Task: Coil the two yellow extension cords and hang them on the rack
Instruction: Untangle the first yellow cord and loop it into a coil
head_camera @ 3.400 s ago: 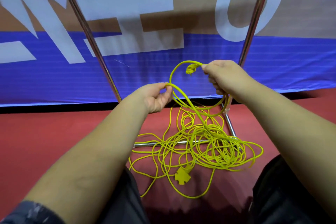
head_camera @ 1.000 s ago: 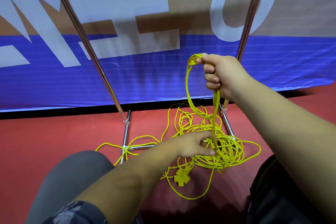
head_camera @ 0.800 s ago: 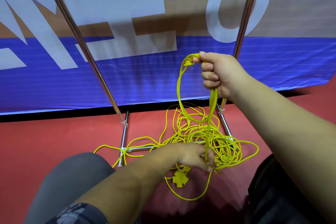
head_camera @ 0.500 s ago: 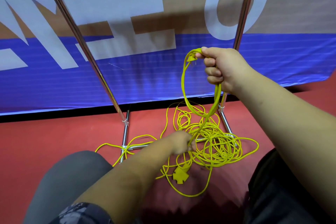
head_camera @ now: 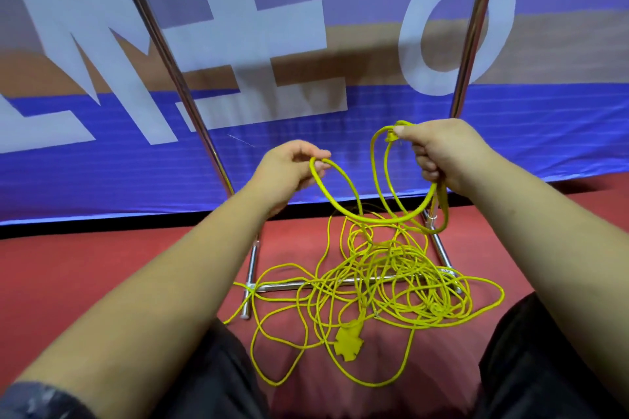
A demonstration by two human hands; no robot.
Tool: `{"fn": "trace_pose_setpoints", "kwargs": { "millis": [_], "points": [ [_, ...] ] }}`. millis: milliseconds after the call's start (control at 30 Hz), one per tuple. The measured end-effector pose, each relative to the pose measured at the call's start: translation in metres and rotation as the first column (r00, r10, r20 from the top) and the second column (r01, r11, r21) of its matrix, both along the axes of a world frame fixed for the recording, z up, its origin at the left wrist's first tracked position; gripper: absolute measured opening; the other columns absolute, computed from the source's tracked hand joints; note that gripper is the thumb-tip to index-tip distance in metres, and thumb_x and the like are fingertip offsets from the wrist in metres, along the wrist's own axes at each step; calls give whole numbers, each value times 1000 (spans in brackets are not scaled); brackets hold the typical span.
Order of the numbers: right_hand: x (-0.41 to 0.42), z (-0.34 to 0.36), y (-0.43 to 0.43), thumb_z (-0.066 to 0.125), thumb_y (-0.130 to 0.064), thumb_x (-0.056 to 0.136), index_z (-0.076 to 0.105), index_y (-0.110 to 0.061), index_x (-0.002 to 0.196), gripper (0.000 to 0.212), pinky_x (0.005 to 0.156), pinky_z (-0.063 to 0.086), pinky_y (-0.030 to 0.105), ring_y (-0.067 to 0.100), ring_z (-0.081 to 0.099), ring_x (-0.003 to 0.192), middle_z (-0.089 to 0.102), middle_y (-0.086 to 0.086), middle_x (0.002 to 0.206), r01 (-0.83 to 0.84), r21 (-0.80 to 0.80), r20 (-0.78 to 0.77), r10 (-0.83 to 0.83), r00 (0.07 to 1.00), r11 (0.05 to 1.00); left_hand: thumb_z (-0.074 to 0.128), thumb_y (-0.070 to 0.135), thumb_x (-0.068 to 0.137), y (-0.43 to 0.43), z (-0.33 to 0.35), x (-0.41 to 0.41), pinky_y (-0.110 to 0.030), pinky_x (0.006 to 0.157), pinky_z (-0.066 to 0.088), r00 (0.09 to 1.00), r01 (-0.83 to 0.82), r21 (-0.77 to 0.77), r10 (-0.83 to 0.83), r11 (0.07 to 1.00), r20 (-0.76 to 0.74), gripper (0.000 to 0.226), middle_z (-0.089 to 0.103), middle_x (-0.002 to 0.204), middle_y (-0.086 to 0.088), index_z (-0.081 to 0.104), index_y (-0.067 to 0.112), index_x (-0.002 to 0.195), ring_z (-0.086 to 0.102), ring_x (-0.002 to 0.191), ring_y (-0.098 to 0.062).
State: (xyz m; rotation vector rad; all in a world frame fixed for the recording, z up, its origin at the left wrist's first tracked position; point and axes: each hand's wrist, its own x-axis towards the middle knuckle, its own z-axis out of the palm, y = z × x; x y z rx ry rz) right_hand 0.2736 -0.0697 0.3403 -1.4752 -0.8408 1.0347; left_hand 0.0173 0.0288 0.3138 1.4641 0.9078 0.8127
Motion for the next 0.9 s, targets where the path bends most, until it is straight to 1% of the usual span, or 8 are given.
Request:
{"fn": "trace_pose_setpoints", "kwargs": {
  "millis": [167,233,333,467,567,700,833,900],
  "points": [
    [-8,-8,7,72,-24,99,58,-18,84,22,43,40,25,13,44,46,47,-2,59,-19,37,77,16,997,999,55,-15,97,-20,55,0,-36,98,57,943,139,-82,-106,987,316,21,67,130,-25,61,4,91,68,120,-37],
    [-14,-12,10,72,-26,100,66,-17,95,12,56,58,30,16,68,67,69,3,78,-47,48,83,43,996,998,55,-13,98,-27,63,4,-33,98,58,924,167,-91,-123,982,363,20,69,127,-22,60,5,92,69,120,-35],
    [-32,-20,12,61,-31,108,64,-18,113,13,77,59,35,26,78,98,81,11,108,-196,-12,30,197,980,980,50,-15,99,-31,62,9,-31,97,58,859,207,-131,-116,970,499,21,70,123,-23,57,5,94,69,119,-36],
    [-56,-29,10,51,-29,113,54,-18,111,12,66,60,35,29,76,76,74,10,79,-346,-129,-3,348,937,929,45,-20,98,-21,45,3,-33,96,60,838,146,-223,-1,964,546,24,70,120,-27,58,0,99,70,116,-39],
    [-57,-30,11,53,-28,110,53,-20,93,18,47,46,28,16,46,46,48,2,62,-301,-183,-36,300,953,936,42,-21,97,-4,21,-13,-34,86,63,883,23,-410,174,912,436,27,69,119,-30,60,-10,114,74,106,-38],
    [-54,-29,14,51,-30,110,52,-21,89,23,39,20,19,9,24,46,37,-3,61,-259,-209,-68,251,966,943,48,5,104,12,-4,-31,-36,68,65,969,-175,-513,239,840,60,31,65,134,-25,58,-6,132,76,89,-29],
    [-55,-29,15,50,-35,113,49,-18,97,23,37,23,19,9,29,44,41,-2,60,-242,-209,-38,239,970,948,64,45,100,3,2,-24,-38,88,60,967,-10,-96,-15,995,-253,33,73,118,-3,65,23,123,77,94,-22],
    [-57,-29,16,52,-34,112,48,-16,95,25,37,25,19,10,33,44,44,0,61,-240,-206,-22,241,970,949,71,47,94,-2,1,-16,-26,87,54,894,185,263,-52,947,-444,28,73,106,9,66,32,117,69,90,-5]
  ]
}}
